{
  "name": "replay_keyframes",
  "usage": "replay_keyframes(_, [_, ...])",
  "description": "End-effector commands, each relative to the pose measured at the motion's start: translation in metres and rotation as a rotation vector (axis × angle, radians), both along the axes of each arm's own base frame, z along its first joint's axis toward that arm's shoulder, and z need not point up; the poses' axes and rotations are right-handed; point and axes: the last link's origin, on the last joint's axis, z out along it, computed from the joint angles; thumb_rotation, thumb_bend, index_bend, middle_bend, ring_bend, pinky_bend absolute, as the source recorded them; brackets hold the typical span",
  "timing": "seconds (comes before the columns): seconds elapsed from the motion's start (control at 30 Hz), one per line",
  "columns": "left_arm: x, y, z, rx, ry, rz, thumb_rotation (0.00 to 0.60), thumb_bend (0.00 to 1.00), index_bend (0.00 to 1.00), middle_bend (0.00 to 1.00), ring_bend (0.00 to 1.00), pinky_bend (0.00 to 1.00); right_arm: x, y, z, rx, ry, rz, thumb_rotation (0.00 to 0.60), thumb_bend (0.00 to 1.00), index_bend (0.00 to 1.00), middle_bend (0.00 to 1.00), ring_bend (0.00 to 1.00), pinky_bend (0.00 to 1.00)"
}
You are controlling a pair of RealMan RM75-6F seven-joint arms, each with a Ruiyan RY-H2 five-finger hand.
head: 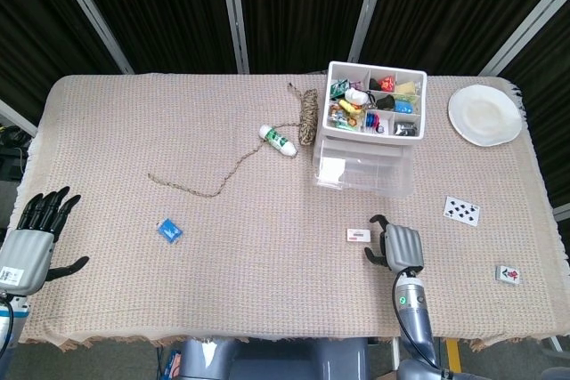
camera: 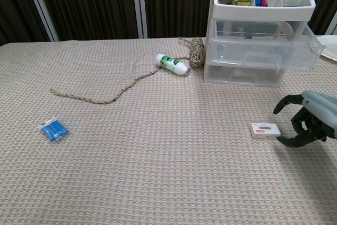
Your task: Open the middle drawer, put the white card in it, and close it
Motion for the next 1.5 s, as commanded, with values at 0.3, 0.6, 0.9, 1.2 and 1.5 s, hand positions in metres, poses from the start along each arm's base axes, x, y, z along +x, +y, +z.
replay_keyframes(0.3, [0.0,0.0,0.0,-0.002,-0.008,0.002,0.6,0.15,0.08,0.0,0.0,0.0,-0.001,-0.006,-0.01,0.009,0.014,-0.029,0.6,0.23,0.36,0.82,0.85,0.72])
replay_keyframes(0.6, [0.0,0.0,0.0,-0.002,-0.009,0.003,0.6,0.15,0.08,0.0,0.0,0.0,-0.003,-0.01,-0.013,-0.001,0.02,-0.031,0.6,0.25,0.41,0.83,0.86,0.72])
replay_keyframes(0.9, [0.0,0.001,0.0,-0.002,-0.01,0.006,0.6,0.15,0.08,0.0,0.0,0.0,-0.004,-0.009,-0.017,0.001,0.023,-0.033,0.6,0.31,0.5,0.83,0.87,0.72])
replay_keyframes(1.2, [0.0,0.001,0.0,-0.002,-0.012,0.007,0.6,0.15,0.08,0.0,0.0,0.0,0.003,-0.005,-0.013,-0.025,-0.005,0.001,0.6,0.31,0.59,0.84,0.87,0.72])
replay_keyframes(1.5, [0.0,0.001,0.0,0.0,-0.008,0.004,0.6,0.14,0.08,0.0,0.0,0.0,0.01,0.008,0.01,-0.071,-0.079,0.032,0.6,0.31,0.6,0.84,0.87,0.72])
